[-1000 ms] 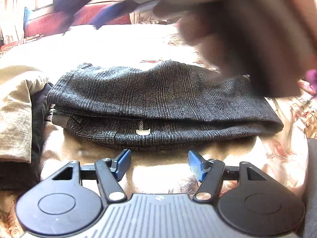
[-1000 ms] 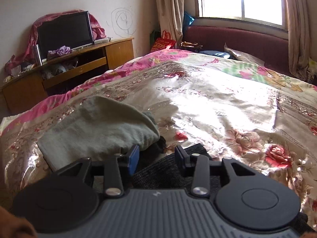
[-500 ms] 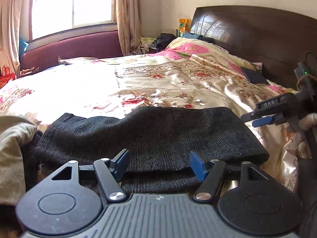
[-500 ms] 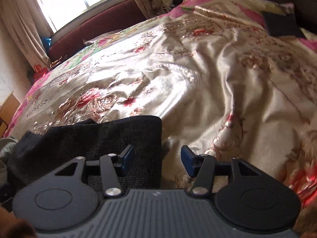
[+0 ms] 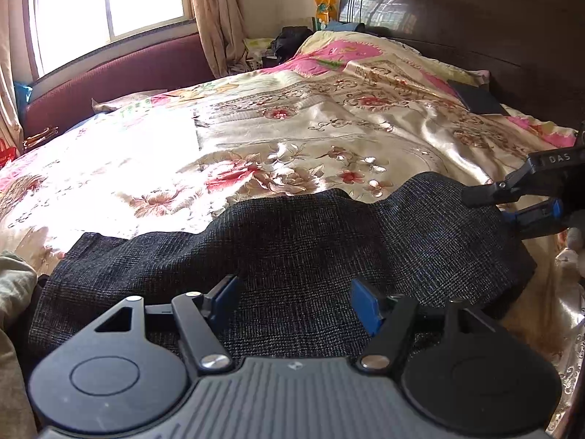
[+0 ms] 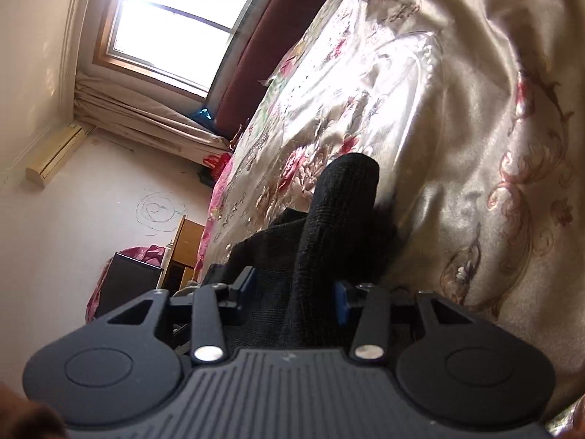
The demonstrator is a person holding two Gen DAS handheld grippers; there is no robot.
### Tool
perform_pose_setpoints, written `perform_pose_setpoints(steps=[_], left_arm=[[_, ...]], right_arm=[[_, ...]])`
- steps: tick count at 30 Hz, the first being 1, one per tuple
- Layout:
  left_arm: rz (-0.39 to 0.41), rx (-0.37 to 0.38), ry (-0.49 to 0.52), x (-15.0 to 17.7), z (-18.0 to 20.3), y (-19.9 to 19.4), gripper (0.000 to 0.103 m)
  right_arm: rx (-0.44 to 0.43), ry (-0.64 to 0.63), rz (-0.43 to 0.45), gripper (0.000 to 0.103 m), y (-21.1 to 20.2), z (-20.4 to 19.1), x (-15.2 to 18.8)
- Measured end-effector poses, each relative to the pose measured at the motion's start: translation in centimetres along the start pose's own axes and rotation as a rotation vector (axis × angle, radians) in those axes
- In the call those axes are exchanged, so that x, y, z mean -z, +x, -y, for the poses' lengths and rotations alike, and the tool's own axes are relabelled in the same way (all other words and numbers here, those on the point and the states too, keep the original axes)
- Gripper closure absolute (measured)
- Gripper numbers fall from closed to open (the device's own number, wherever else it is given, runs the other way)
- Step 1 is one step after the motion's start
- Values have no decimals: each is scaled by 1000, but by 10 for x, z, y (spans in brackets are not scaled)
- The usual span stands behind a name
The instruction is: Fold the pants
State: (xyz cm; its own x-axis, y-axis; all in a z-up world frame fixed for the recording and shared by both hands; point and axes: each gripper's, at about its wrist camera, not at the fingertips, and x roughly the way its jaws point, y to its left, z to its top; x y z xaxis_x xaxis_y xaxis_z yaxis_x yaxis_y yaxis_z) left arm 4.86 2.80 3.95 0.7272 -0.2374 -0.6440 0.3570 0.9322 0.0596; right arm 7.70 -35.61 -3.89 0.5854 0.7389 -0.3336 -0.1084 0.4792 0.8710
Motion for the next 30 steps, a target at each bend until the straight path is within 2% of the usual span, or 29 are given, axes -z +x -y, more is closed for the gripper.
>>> perform_pose_setpoints(steps=[3, 4, 5, 6, 7, 10, 13, 14, 16, 18, 19, 22, 23, 25, 27, 28, 30], left_arm=[[-39, -23, 11, -2, -2, 17, 23], [-54, -36, 23, -2, -1, 22, 23], [-74, -45, 34, -2, 0, 27, 23], [-92, -49, 38, -1, 1, 30, 23], [-110, -45, 39, -1, 2, 32, 23], [-114, 8, 39, -6, 17, 31, 23], [-102, 100, 62, -15, 46, 31, 22], [-119, 134, 66, -15, 56, 35, 22], [-155, 173, 95, -11, 72, 48, 22], [-152, 149, 129, -11, 83, 50, 22], [-145, 149, 136, -13, 84, 47, 22], [-123, 149, 136, -17, 79, 37, 22], [-111, 128, 150, -18, 76, 35, 22], [-87, 79, 162, -20, 70, 35, 22], [-69, 53, 148, -23, 62, 41, 22], [-51, 24, 141, -24, 57, 45, 22], [-36, -5, 105, -25, 47, 54, 21]], right_arm=[[87, 22, -71, 58, 43, 12, -2], [94, 25, -75, 61, 55, 12, 2], [105, 0, -69, 68, 62, 6, 4], [114, -25, -71, 83, 63, -3, 4], [106, -32, -68, 88, 60, -9, 2], [3, 27, 25, 92, 19, -12, -10], [28, -22, 134, 93, -35, -19, -21], [74, -37, 156, 93, -48, -17, -25], [252, -55, 148, 93, -58, 1, -31], [327, 6, 83, 92, -57, 26, -30], [301, 18, 73, 91, -58, 32, -26], [165, 120, 116, 85, -67, 43, -22], [143, 131, 116, 81, -66, 47, -20], [129, 146, 100, 63, -59, 53, -16], [119, 156, 77, 62, -45, 55, -15], [144, 137, 72, 68, -38, 51, -13], [229, 58, 59, 89, -26, 37, -15]])
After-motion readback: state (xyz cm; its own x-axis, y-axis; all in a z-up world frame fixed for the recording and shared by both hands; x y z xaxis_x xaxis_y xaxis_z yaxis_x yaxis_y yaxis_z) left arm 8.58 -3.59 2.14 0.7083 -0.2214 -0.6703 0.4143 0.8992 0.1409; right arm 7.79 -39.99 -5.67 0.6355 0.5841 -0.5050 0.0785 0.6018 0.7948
